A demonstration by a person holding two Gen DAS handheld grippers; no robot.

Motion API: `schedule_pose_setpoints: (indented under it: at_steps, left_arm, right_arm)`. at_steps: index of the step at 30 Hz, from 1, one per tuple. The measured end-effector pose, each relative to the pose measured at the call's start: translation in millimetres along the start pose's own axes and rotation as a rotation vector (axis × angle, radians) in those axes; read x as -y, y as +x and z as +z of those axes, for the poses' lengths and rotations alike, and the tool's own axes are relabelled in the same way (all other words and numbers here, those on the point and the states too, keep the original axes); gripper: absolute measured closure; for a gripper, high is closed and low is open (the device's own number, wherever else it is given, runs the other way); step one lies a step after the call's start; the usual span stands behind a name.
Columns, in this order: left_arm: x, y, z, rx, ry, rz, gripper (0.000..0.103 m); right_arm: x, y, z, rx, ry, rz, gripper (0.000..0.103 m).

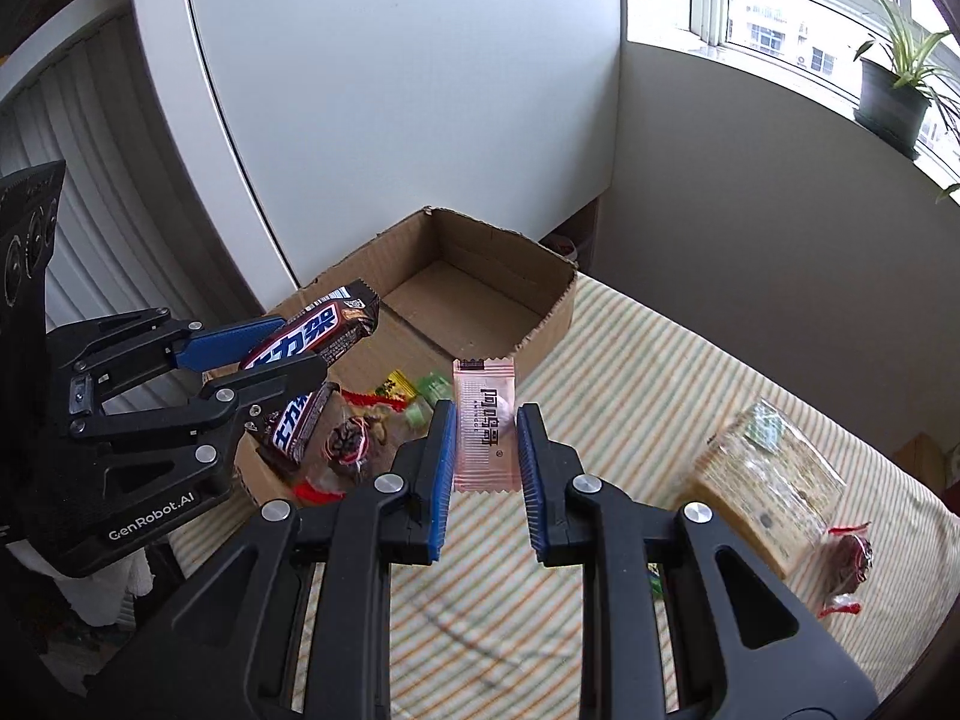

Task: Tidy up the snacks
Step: 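Carry both items over the box and open both tools to drop them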

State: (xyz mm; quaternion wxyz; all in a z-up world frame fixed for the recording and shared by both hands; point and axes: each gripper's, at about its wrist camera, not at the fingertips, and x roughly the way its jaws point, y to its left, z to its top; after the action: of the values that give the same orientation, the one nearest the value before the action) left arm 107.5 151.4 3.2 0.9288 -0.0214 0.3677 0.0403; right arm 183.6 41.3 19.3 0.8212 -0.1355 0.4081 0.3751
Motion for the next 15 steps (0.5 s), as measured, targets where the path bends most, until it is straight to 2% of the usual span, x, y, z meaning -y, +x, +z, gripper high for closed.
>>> schedule_pose_setpoints:
  at_steps: [7,15]
  left_arm:
    - [-29,14,8,-0.015,-0.037,0.021,0.076]
    - [-48,36,6,-0.044,-0.065,0.033,0.076]
  right_arm:
    - [-10,41,27,-0.023,-0.015,0.008,0.082]
    - [-10,82,38,-0.066,-0.021,0.024,0.082]
